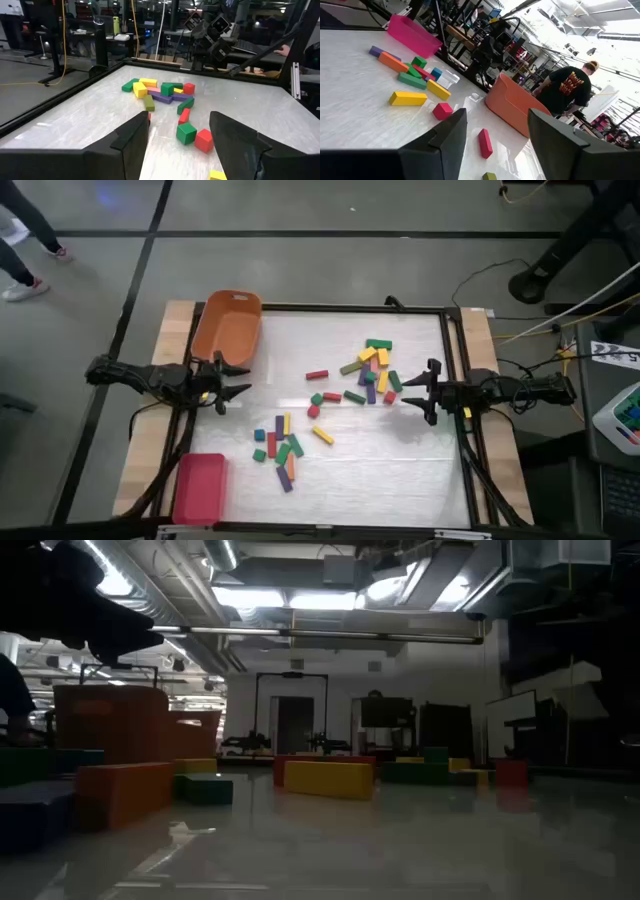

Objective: Sort blocks by size

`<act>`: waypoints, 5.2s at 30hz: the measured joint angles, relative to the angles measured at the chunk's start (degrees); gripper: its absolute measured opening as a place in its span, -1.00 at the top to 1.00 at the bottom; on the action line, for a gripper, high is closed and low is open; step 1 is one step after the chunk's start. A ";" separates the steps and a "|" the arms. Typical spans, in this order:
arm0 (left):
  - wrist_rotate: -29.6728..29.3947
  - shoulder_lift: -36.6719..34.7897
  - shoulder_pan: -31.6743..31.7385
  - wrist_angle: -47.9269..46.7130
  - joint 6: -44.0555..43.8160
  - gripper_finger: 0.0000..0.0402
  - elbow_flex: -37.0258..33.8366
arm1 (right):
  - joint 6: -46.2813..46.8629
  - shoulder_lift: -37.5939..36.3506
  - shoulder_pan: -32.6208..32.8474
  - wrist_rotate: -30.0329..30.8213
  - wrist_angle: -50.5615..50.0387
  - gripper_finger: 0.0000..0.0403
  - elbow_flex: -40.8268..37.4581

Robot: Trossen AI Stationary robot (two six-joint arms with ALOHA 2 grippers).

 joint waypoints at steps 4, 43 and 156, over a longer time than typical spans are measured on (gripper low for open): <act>-0.02 0.02 0.00 0.01 0.00 0.01 0.01 | 0.00 0.00 0.00 0.00 0.00 -0.04 0.00; -0.01 0.02 0.01 0.02 0.00 0.01 0.00 | -0.01 -0.02 0.00 0.00 0.00 -0.04 0.01; 50.67 62.37 -13.01 -22.15 -51.83 0.43 38.60 | 1.51 0.00 -0.01 23.10 12.76 -0.04 0.05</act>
